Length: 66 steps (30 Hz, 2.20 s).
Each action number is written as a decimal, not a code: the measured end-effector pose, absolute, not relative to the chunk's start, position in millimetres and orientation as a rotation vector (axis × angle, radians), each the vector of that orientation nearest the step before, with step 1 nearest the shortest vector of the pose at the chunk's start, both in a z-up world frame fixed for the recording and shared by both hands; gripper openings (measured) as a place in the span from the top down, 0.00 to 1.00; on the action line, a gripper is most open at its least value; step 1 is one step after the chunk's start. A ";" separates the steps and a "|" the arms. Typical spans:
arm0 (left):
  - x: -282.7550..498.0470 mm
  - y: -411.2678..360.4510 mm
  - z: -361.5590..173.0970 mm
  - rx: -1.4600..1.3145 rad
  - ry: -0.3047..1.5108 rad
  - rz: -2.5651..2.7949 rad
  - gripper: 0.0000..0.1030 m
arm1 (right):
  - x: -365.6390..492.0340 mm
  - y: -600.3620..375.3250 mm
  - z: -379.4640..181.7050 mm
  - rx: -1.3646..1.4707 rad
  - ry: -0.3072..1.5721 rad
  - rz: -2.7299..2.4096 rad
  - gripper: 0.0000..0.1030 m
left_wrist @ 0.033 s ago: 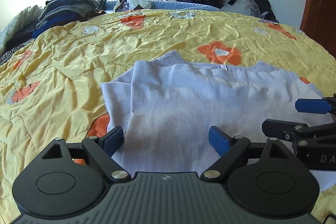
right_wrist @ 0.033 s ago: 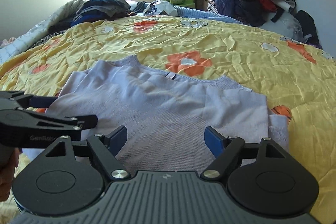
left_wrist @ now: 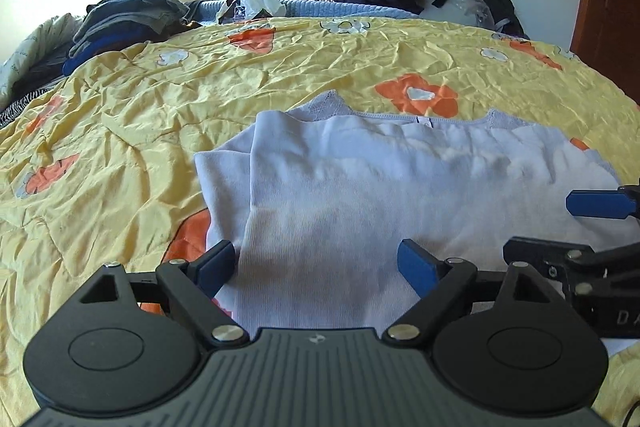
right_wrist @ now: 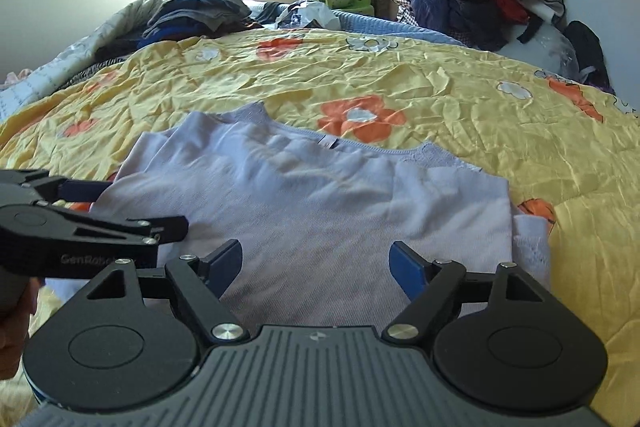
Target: Fold small clothes
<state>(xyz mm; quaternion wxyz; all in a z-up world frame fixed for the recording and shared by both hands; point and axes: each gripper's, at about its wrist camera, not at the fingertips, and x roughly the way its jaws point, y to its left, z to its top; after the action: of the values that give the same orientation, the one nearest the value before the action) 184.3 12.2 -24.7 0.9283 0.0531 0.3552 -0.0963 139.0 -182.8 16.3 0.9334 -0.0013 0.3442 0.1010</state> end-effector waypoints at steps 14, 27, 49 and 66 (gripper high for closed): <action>148.4 33.2 -28.6 0.159 0.668 -0.169 0.13 | 110.7 -180.6 2.8 -0.073 0.719 0.212 0.16; 195.4 107.3 -7.2 -0.244 0.792 -0.318 0.13 | 59.3 -119.7 25.0 -0.241 0.552 0.286 0.16; 261.1 105.4 -33.2 -0.456 0.922 -0.533 0.02 | 42.7 -25.6 -16.1 -0.659 0.433 0.218 0.13; 301.8 91.7 -39.3 -0.498 0.907 -0.549 0.43 | 80.1 5.3 -23.1 -0.731 0.374 0.190 0.20</action>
<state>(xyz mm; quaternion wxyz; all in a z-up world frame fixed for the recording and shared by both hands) 301.8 91.7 -39.3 0.8333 -0.2350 0.4280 -0.2593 80.1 5.3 -23.1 0.9126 -0.3547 0.1815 0.0922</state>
